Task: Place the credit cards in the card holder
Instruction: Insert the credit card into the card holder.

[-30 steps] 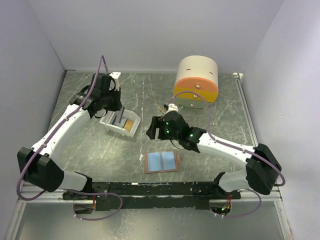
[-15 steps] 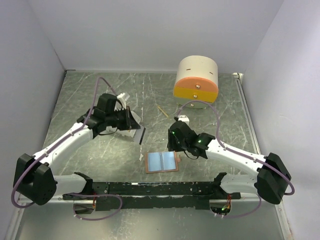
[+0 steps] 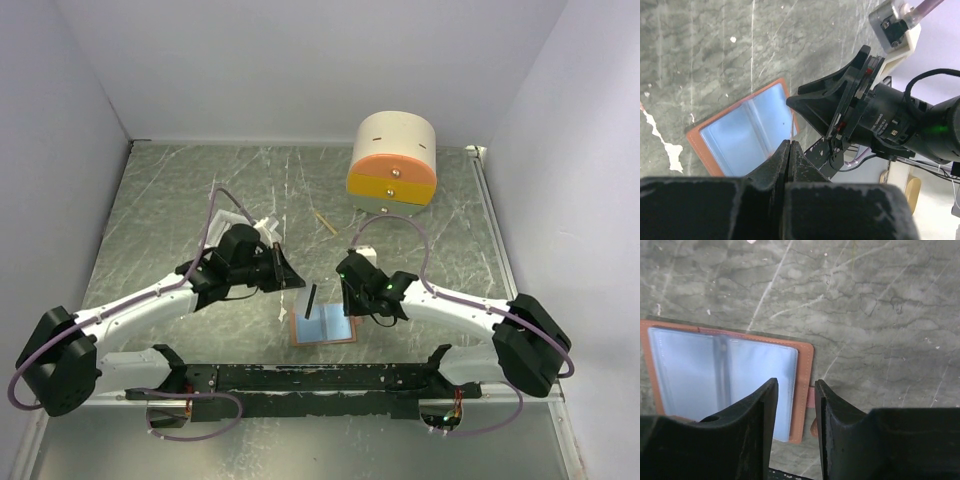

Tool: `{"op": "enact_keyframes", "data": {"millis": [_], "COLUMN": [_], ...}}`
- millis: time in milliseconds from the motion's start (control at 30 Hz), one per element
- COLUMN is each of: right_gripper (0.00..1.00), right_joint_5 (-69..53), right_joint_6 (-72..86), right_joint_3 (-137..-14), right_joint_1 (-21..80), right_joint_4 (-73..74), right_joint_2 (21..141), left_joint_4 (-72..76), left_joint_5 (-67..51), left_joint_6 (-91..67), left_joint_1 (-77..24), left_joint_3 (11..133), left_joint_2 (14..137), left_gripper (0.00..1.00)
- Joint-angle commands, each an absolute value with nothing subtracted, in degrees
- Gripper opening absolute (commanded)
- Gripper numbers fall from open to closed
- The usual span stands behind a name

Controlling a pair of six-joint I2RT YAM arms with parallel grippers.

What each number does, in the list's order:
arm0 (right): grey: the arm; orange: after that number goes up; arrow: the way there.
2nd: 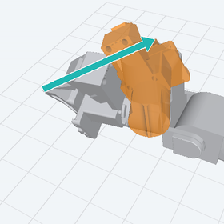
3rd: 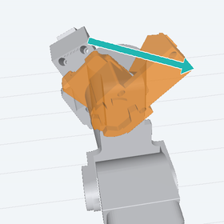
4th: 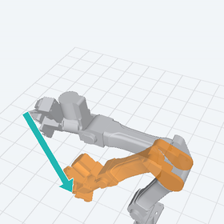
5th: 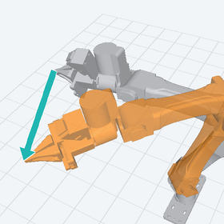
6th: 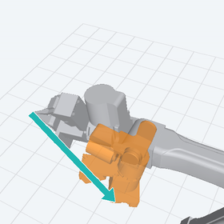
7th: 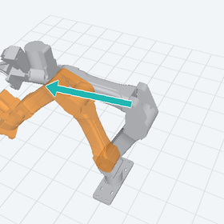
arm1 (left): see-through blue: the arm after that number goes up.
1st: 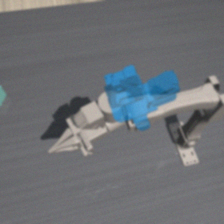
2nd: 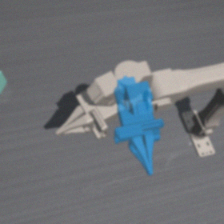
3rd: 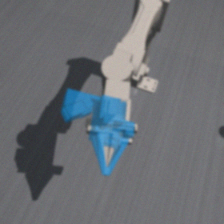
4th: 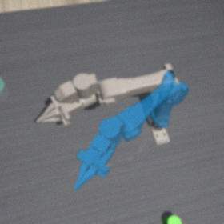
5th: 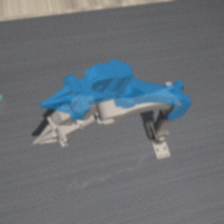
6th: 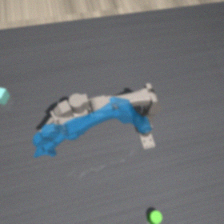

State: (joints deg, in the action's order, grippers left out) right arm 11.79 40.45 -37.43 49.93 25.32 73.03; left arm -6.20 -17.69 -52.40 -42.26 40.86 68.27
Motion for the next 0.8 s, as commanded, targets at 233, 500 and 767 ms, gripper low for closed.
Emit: {"op": "enact_keyframes", "data": {"millis": [233, 500, 767], "right_gripper": [0.30, 0.26, 0.25], "right_joint_5": [10.0, 8.7, 8.6], "right_joint_6": [42.7, 44.2, 44.6], "right_joint_3": [-33.1, -31.0, -29.9], "right_joint_1": [49.7, 49.7, 49.7], "right_joint_4": [22.0, 20.8, 20.4], "right_joint_2": [72.4, 70.7, 70.3], "left_joint_4": [2.5, 5.8, 8.1], "left_joint_5": [-8.8, -7.1, -7.7], "left_joint_6": [-57.6, -58.5, -59.0], "left_joint_1": [-49.6, -50.4, -50.8], "left_joint_3": [35.7, 34.0, 33.4], "left_joint_2": [70.9, 74.6, 78.5], "left_gripper": [0.07, 0.07, 0.07]}}
